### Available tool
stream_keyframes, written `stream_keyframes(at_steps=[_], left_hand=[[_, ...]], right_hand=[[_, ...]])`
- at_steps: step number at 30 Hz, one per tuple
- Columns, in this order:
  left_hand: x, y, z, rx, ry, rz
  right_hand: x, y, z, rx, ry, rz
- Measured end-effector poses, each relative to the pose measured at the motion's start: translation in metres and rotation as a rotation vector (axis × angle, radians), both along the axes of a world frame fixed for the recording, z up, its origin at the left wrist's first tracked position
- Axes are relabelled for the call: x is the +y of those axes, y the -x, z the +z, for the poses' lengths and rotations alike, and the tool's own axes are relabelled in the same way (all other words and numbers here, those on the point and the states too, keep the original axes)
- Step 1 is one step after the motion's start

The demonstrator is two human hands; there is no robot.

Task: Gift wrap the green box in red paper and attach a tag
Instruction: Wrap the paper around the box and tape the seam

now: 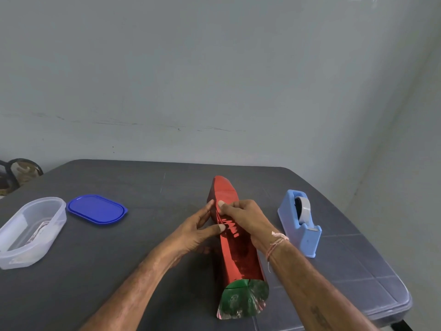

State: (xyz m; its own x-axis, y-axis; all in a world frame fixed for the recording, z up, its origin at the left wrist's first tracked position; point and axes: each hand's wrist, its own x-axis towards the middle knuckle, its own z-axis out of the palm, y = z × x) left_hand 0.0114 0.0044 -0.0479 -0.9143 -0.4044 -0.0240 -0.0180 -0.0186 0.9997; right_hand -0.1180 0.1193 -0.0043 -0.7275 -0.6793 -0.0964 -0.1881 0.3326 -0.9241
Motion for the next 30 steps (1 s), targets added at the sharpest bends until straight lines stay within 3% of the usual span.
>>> stream_keyframes(at_steps=[7, 19, 22, 25, 30], left_hand=[[0.002, -0.002, 0.006, -0.034, 0.07, 0.005], [0.012, -0.003, 0.008, 0.055, 0.14, 0.059], [0.018, -0.001, 0.007, 0.079, 0.21, 0.111], [0.015, 0.004, 0.007, 0.089, 0.378, 0.181], [0.009, 0.016, 0.004, -0.11, 0.64, 0.024]], right_hand=[[-0.012, -0.001, 0.005, 0.173, -0.123, -0.03], [-0.015, 0.008, 0.003, 0.058, -0.132, -0.052], [-0.006, 0.01, 0.008, -0.069, -0.047, -0.038], [0.008, 0.017, 0.001, -0.339, 0.09, -0.037], [0.038, 0.032, -0.037, -0.621, 0.2, -0.059]])
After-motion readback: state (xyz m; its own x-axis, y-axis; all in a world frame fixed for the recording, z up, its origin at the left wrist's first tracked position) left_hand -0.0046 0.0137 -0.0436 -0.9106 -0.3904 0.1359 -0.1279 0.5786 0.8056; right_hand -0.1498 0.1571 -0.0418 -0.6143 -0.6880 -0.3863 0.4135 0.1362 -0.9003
